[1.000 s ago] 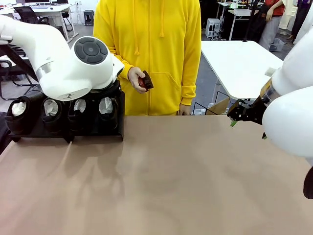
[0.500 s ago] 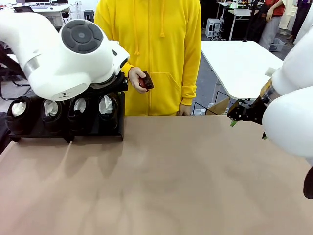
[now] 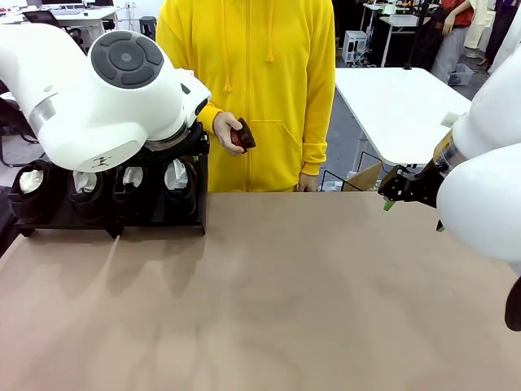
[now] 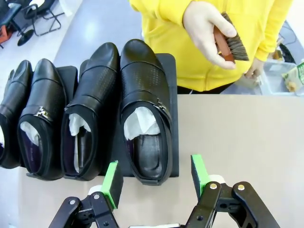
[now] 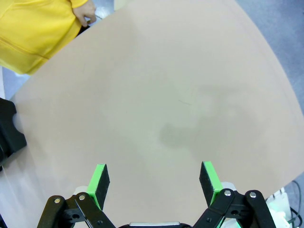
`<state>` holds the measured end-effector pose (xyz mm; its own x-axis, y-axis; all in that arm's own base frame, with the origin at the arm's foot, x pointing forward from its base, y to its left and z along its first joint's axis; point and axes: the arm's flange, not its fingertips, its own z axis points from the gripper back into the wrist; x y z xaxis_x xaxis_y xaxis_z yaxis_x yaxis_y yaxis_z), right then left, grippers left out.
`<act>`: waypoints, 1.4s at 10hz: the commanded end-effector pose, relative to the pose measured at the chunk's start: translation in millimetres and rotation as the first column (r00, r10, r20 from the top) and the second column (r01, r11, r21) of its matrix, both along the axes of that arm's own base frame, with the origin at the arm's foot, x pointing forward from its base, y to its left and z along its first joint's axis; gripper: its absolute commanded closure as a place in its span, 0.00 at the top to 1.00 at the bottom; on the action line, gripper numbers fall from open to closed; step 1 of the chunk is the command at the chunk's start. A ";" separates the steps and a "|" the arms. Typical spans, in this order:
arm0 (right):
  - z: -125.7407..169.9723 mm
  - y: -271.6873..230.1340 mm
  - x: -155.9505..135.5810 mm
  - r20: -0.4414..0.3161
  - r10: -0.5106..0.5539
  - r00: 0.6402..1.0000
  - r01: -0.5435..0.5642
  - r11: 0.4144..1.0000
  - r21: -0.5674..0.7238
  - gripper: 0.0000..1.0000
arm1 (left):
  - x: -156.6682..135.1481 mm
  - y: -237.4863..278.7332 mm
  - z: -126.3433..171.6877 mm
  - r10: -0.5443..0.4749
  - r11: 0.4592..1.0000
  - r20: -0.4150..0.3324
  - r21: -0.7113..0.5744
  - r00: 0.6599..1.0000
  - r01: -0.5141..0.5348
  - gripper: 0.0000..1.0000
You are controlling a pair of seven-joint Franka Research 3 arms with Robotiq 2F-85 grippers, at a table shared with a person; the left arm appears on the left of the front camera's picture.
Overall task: Organize the shoes by placing them on the stand.
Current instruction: Place the Shoe from the middle of the table onto the Shoes Stand.
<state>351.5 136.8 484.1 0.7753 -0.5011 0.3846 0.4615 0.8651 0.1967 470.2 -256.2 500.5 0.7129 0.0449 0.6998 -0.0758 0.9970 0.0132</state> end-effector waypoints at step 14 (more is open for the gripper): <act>1.0 -2.4 2.6 0.009 0.020 1.000 -0.020 1.000 0.007 1.00 | 3.3 -1.3 2.2 0.000 1.000 0.015 0.005 1.000 0.000 0.76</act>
